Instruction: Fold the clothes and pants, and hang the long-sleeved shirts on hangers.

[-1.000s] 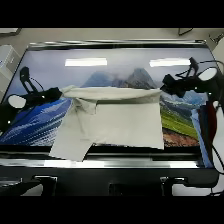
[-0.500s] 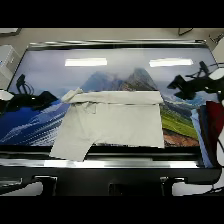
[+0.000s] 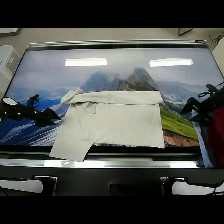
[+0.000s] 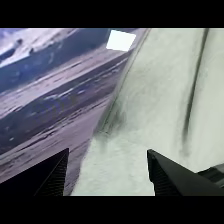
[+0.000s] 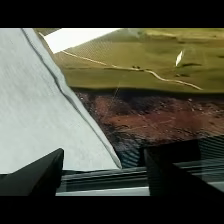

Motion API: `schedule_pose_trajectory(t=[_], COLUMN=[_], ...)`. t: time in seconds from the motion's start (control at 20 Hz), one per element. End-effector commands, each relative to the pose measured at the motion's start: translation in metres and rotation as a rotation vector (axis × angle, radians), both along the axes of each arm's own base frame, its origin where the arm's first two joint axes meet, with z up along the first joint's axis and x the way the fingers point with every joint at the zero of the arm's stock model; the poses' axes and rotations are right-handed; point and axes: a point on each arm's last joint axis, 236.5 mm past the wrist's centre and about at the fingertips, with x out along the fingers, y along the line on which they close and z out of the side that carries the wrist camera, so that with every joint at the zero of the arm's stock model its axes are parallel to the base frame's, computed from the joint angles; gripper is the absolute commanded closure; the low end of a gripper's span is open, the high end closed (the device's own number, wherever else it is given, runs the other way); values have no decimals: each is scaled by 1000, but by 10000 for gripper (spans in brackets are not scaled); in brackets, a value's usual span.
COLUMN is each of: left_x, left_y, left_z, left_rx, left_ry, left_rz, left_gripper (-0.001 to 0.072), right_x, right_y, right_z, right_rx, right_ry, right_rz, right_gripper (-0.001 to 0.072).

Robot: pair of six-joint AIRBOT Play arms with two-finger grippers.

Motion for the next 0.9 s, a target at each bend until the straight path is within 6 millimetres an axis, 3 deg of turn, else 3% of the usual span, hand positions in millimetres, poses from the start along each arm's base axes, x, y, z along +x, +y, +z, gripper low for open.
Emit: schedule_pose_trajectory(t=[0.0, 0.25, 0.4, 0.45, 0.65, 0.7, 0.85], left_x=[-7, -1, -9, -10, -7, -7, -8], left_y=[-21, -38, -46, -45, -41, -42, -43], left_z=[-15, -22, -18, -17, -8, -4, 8], left_rx=[-61, -34, -51, -56, -48, -46, -47], left_ry=[18, -14, 6, 9, -13, -22, -38], left_rz=[-90, -137, -170, -170, -159, -162, -173], left_gripper=[189, 206, 625, 677, 679, 679, 678], right_x=[-12, -21, -41, -55, -108, -114, -103], right_y=[0, 3, 1, 2, 39, 53, 82], right_z=[2, 5, -7, -19, -77, -87, -105], right_rx=[0, 17, -17, -38, 42, 91, 190], right_ry=[30, 66, 114, 137, 183, 178, 97], right_rz=[17, 29, 39, 54, 41, 38, -27], right_gripper=[117, 117, 117, 115, 64, 64, 79])
